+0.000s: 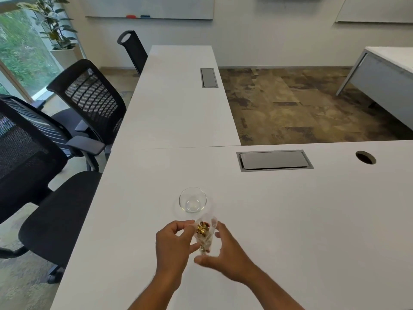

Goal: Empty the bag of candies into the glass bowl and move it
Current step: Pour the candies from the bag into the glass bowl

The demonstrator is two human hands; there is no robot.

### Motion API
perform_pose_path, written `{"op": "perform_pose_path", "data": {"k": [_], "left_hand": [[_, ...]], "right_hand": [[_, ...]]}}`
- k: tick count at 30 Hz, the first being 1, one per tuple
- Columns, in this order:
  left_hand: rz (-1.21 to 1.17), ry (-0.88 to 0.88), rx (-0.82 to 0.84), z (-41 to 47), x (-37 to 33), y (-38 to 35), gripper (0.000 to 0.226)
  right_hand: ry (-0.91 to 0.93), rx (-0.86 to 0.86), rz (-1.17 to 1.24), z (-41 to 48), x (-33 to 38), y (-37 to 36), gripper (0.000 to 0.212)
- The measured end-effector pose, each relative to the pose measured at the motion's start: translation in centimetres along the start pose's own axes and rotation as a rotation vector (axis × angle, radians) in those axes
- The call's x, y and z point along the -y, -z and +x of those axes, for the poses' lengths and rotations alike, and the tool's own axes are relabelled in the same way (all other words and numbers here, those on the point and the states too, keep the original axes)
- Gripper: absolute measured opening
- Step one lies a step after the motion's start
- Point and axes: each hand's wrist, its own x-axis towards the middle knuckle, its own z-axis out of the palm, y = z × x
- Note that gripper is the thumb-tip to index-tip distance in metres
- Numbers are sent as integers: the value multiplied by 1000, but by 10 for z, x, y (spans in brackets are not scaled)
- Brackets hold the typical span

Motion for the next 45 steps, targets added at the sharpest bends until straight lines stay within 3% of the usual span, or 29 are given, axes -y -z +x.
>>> {"op": "perform_pose_path", "data": {"k": [8,14,17,21,24,31,39,45], "left_hand": [[-94,72,99,10,-4,4,18],[-79,129,84,38,3,13,23],[-59,197,200,55,15,15,33],[-207,359,377,70,36,14,51],[-299,380,432,76,47,13,51],[-314,367,289,96,60,12,27],[-208,390,209,117,58,5,25],[-242,431,174,134,55,2,22]], "right_hand": [[8,-73,105,9,-3,-20,52],[-38,-78,133,25,4,-14,53],[-117,-37,228,35,8,-13,53],[-172,12,336,50,15,-9,43],[-181,28,342,60,18,-6,43],[-256,-153,385,85,6,-11,27],[-351,-171,499,109,4,-16,13],[-407,-163,534,126,4,-17,19]]}}
